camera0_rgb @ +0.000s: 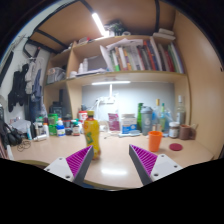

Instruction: Pour water

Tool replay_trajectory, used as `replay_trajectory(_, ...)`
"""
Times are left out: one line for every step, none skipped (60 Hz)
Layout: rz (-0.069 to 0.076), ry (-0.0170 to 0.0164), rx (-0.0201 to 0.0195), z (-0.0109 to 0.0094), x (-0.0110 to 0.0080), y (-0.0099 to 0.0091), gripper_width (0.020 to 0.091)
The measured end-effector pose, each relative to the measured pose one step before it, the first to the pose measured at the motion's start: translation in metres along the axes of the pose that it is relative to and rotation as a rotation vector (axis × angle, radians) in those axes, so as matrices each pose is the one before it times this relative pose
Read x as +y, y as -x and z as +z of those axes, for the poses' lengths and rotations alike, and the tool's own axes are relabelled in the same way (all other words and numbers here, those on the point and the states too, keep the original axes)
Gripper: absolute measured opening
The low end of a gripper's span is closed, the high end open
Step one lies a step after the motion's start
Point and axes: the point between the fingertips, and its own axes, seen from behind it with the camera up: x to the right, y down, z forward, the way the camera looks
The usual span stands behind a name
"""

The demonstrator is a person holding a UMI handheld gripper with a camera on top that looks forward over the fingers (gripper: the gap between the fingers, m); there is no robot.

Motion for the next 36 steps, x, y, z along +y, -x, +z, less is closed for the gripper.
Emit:
replay_trajectory(0.003,0.00049,-0.01052,0.0057,0.00071,0.00839,0.083)
replay_trajectory(0.0049,0.00107,-0.011,0.00728,0.00011,0.008,0.0829)
replay_trajectory(0.0056,0.00239,-0.00778,0.0067,0.00084,0.00737,0.0831)
replay_trajectory(0.0047,0.00247,-0.00487,0.00574,0.00083,0.00652,0.0828)
replay_trajectory(0.0046,0.00071,-0.00666,0.00661,-0.0001,0.00673,0.0828)
replay_trajectory(0.0034,0.00055,-0.00458,0.0067,-0.00011,0.00632,0.0828)
replay_trajectory(0.0013,0.00146,-0.00395,0.00655,0.00003,0.00593,0.0828)
replay_trajectory(-0.001,0.00089,-0.00444,0.00633,-0.0005,0.0052,0.083)
replay_trajectory(-0.0033,-0.00062,-0.00407,0.00634,-0.00067,0.00497,0.0832)
replay_trajectory(-0.0052,-0.00208,-0.00275,0.00637,-0.00051,0.00461,0.0831)
replay_trajectory(-0.0071,-0.00229,0.00012,0.00633,-0.00083,0.00337,0.0828)
replay_trajectory(-0.009,-0.00131,0.00359,0.00649,-0.0004,0.0023,0.083)
replay_trajectory(-0.009,0.00196,0.00689,0.00666,0.00072,0.00076,0.083)
replay_trajectory(-0.0084,0.00522,0.00918,0.00652,0.00139,0.00055,0.0831)
replay_trajectory(-0.0088,0.00603,0.00902,0.0064,0.00137,0.0003,0.0829)
replay_trajectory(-0.008,0.00469,0.00821,0.00707,0.00076,0.00141,0.083)
replay_trajectory(-0.0087,0.00275,0.00579,0.00645,0.00068,0.00054,0.0831)
replay_trajectory(-0.007,0.00191,0.00638,0.00634,0.00062,0.00011,0.083)
replay_trajectory(-0.0055,0.00243,0.00877,0.00582,0.00073,-0.00077,0.083)
replay_trajectory(-0.0044,0.00237,0.01024,0.00576,0.00056,-0.00083,0.0818)
replay_trajectory(-0.0052,0.00254,0.0087,0.00504,0.00074,-0.00193,0.0831)
replay_trajectory(-0.0021,0.00062,0.0077,0.00561,-0.00013,-0.0006,0.0833)
replay_trajectory(0.0015,-0.0003,0.00634,0.00543,-0.00031,0.00011,0.0833)
replay_trajectory(0.0044,-0.00214,-0.00015,0.00653,0.00051,-0.00314,0.0832)
replay_trajectory(0.007,0.00102,0.00368,0.00505,-0.0005,0.00146,0.0834)
replay_trajectory(0.0073,0.00294,0.00113,0.00517,0.00008,0.00171,0.0834)
replay_trajectory(0.0055,0.00388,-0.00042,0.00486,0.00043,0.00304,0.0835)
replay_trajectory(0.0034,0.0026,-0.00464,0.00495,0.0004,0.00279,0.0834)
replay_trajectory(0.0015,0.00295,-0.00471,0.00496,0.00074,0.00141,0.0831)
replay_trajectory(0.0003,0.00407,-0.00317,0.0049,0.00094,0.00139,0.0825)
replay_trajectory(-0.0005,0.00504,-0.00234,0.0046,0.00124,0.00114,0.0818)
replay_trajectory(-0.0017,0.00482,-0.00251,0.00439,0.00128,0.00105,0.0814)
replay_trajectory(-0.0016,0.00451,0.00058,0.00457,0.00126,0.00095,0.0743)
replay_trajectory(-0.0032,0.00498,0.00083,0.00373,0.00118,-0.00067,0.0671)
replay_trajectory(-0.0046,0.00516,0.00336,0.00325,0.00154,-0.00099,0.0599)
replay_trajectory(-0.0021,0.00497,0.00293,0.00208,0.00099,-0.00096,0.0583)
